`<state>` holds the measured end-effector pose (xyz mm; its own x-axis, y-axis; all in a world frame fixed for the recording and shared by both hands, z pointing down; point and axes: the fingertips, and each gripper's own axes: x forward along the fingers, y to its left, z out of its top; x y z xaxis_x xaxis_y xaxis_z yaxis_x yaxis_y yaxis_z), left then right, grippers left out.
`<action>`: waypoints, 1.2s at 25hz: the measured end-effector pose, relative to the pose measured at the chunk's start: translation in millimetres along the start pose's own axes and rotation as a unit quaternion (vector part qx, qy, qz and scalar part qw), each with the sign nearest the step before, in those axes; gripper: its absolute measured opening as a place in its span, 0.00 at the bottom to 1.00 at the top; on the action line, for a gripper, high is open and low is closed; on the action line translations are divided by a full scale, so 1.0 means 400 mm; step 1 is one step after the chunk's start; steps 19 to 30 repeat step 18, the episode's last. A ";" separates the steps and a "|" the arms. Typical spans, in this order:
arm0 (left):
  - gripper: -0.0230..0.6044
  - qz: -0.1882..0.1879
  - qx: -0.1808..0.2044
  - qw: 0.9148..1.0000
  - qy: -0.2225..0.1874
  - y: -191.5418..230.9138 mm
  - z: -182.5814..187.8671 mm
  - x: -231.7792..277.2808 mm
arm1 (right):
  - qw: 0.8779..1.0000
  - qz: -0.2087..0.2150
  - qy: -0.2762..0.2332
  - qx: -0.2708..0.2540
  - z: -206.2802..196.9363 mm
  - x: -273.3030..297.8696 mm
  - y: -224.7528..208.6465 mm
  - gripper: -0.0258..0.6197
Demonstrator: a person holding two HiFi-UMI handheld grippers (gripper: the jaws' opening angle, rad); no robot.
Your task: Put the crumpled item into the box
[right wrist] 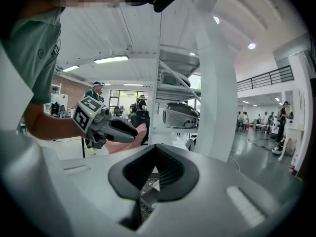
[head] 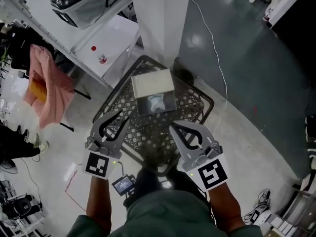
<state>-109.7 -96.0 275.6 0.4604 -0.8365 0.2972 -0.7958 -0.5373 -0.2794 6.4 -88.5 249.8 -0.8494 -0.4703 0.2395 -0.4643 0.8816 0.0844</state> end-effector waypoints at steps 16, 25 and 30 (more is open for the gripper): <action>0.20 0.087 0.034 0.995 -0.020 -0.004 0.148 -0.309 | 0.997 0.032 -0.060 -0.038 0.191 -0.126 0.151 0.04; 0.20 0.092 0.035 0.995 -0.019 -0.012 0.160 -0.352 | 0.997 0.035 -0.059 -0.042 0.205 -0.145 0.178 0.04; 0.20 0.092 0.035 0.995 -0.019 -0.012 0.160 -0.352 | 0.997 0.035 -0.059 -0.042 0.205 -0.145 0.178 0.04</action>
